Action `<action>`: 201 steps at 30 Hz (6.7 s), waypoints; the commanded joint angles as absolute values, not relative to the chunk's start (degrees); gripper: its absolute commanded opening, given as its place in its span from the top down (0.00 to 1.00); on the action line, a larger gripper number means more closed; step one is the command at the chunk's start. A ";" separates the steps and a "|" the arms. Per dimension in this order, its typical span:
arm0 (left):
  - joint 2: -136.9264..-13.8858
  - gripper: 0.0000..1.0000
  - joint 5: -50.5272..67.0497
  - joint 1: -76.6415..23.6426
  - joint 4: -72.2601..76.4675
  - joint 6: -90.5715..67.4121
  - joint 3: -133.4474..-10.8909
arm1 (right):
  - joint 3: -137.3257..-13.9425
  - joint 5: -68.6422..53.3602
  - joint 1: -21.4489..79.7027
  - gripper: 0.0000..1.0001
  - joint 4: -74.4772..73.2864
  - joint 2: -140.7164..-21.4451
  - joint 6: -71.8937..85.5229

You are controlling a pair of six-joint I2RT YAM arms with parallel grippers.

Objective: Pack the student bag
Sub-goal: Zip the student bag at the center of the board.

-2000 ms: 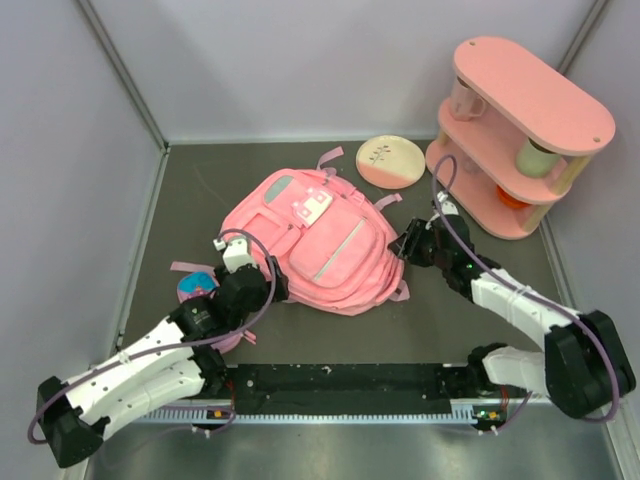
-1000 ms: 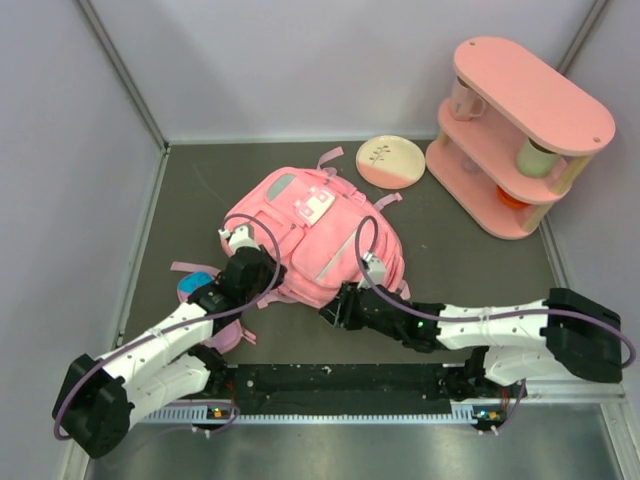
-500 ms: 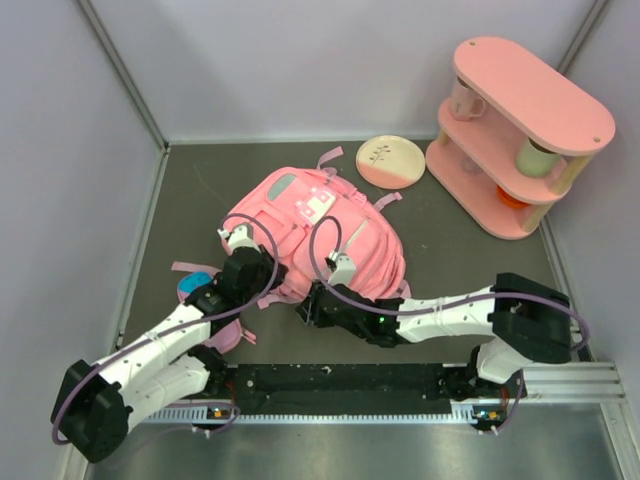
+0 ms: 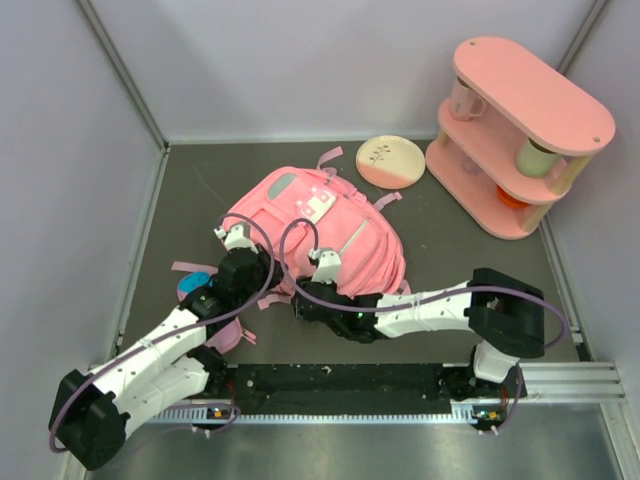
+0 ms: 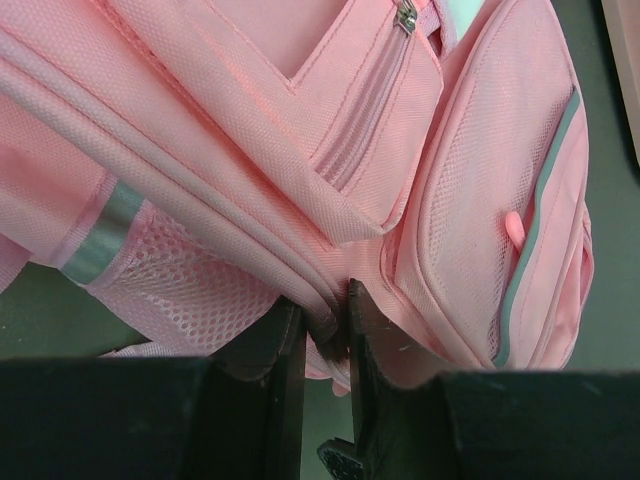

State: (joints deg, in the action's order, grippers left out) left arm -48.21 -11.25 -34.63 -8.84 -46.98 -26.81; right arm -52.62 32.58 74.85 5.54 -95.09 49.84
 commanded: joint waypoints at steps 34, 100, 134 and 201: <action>-52.91 0.34 1.57 -35.42 -1.50 -45.26 -27.25 | -56.26 51.95 68.03 0.50 -8.62 -93.26 44.73; -54.49 0.28 0.53 -35.42 1.85 -45.79 -25.84 | -51.50 32.62 65.21 0.72 -14.68 -99.49 54.05; -54.76 0.28 -1.49 -35.42 0.97 -45.18 -25.93 | -45.01 24.08 65.04 0.79 -12.31 -95.37 51.07; -52.65 0.27 -5.35 -35.33 0.26 -45.88 -24.35 | -62.05 38.93 67.15 0.69 -21.80 -100.37 28.30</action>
